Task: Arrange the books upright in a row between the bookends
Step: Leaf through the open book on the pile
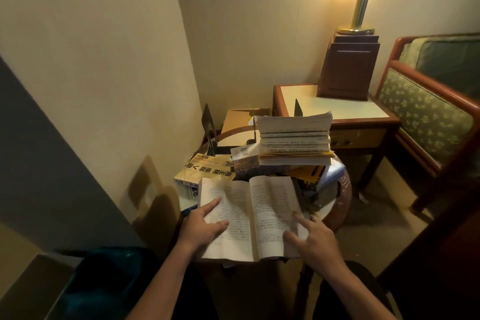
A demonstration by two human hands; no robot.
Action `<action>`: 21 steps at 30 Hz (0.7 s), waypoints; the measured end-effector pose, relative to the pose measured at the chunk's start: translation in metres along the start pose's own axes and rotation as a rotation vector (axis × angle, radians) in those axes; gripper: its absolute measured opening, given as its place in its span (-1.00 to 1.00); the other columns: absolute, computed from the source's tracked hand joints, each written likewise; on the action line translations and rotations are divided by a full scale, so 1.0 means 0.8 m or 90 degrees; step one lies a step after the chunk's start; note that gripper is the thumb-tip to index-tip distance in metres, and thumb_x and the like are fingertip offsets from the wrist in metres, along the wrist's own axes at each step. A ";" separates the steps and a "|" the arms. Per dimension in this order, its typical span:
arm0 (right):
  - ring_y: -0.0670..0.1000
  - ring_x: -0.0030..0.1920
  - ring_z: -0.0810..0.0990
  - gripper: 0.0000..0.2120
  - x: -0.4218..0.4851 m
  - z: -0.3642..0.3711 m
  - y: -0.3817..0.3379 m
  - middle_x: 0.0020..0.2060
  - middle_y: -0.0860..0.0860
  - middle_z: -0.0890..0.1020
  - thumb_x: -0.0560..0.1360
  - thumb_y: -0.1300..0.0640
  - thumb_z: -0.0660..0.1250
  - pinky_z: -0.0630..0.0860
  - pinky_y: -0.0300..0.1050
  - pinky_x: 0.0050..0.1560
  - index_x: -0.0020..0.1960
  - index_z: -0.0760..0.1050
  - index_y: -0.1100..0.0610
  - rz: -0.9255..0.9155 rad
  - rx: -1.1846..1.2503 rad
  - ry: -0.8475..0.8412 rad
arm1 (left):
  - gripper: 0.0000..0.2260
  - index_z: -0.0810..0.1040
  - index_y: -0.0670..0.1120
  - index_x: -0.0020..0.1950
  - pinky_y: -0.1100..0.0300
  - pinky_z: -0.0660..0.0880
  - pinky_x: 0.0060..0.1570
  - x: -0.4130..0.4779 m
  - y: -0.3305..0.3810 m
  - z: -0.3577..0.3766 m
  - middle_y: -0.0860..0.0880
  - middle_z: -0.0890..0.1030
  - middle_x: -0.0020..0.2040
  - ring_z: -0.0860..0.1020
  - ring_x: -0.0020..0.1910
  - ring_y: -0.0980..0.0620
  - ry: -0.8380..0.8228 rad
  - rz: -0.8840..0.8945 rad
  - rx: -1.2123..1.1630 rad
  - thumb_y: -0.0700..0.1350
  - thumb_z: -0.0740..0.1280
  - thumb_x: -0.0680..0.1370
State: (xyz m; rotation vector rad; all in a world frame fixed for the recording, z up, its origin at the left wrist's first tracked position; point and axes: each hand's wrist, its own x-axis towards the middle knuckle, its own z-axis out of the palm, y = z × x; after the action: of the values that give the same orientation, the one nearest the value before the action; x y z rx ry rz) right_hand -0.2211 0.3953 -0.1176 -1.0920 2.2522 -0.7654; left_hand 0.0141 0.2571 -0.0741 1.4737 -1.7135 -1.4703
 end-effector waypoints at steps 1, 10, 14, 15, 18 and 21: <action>0.20 0.45 0.31 -0.36 0.000 -0.002 -0.001 0.53 0.08 0.27 0.44 -0.26 0.41 0.52 0.23 0.27 0.48 0.36 -0.19 -0.002 0.006 0.007 | -0.37 0.42 0.17 0.45 0.06 0.68 -0.12 -0.001 0.004 -0.001 -0.05 0.58 0.23 0.66 0.04 -0.01 -0.004 0.006 0.017 -0.23 0.51 0.47; -0.03 0.05 0.56 -0.47 -0.003 -0.046 -0.029 0.24 0.02 0.42 0.48 0.05 0.49 0.59 -0.24 -0.23 0.41 0.45 -0.11 -0.068 0.119 -0.025 | -0.38 0.39 0.27 0.45 0.03 0.66 -0.04 -0.001 0.036 -0.002 -0.02 0.45 0.39 0.60 0.07 0.01 -0.038 0.075 0.163 -0.13 0.49 0.48; -0.07 0.13 0.55 -0.49 -0.003 -0.056 -0.043 0.42 0.03 0.40 0.54 0.20 0.40 0.58 -0.30 -0.25 0.44 0.43 -0.09 -0.076 0.214 -0.078 | -0.39 0.33 0.23 0.50 0.06 0.64 0.05 -0.003 0.062 0.003 -0.01 0.38 0.48 0.54 0.19 0.00 -0.074 0.101 0.253 -0.13 0.44 0.52; -0.09 0.18 0.50 -0.48 -0.003 -0.057 -0.047 0.46 0.00 0.37 0.56 0.22 0.36 0.57 -0.31 -0.24 0.46 0.39 -0.10 -0.094 0.213 -0.071 | -0.39 0.32 0.23 0.51 0.05 0.62 0.09 -0.004 0.067 0.006 0.00 0.37 0.49 0.51 0.25 -0.01 -0.081 0.106 0.270 -0.13 0.43 0.53; -0.10 0.17 0.51 -0.38 -0.003 -0.058 -0.057 0.43 -0.12 0.32 0.61 0.21 0.29 0.65 -0.19 -0.11 0.54 0.20 -0.22 -0.138 0.231 -0.076 | -0.43 0.31 0.17 0.53 -0.01 0.53 0.28 -0.008 0.076 0.013 0.02 0.39 0.49 0.43 0.38 -0.03 -0.086 0.130 0.300 -0.13 0.38 0.57; -0.14 0.11 0.52 -0.38 -0.007 -0.055 -0.069 0.39 -0.08 0.35 0.64 0.16 0.25 0.61 -0.27 -0.17 0.54 0.13 -0.31 -0.177 0.231 -0.079 | -0.45 0.28 0.17 0.55 -0.03 0.46 0.35 -0.014 0.086 0.020 0.01 0.38 0.50 0.40 0.40 -0.02 -0.103 0.156 0.304 -0.13 0.34 0.60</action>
State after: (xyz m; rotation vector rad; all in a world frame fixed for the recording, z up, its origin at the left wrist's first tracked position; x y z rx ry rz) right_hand -0.2179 0.3830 -0.0478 -1.2441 1.7883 -1.1335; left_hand -0.0247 0.2647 -0.0149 1.3206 -2.3708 -1.1250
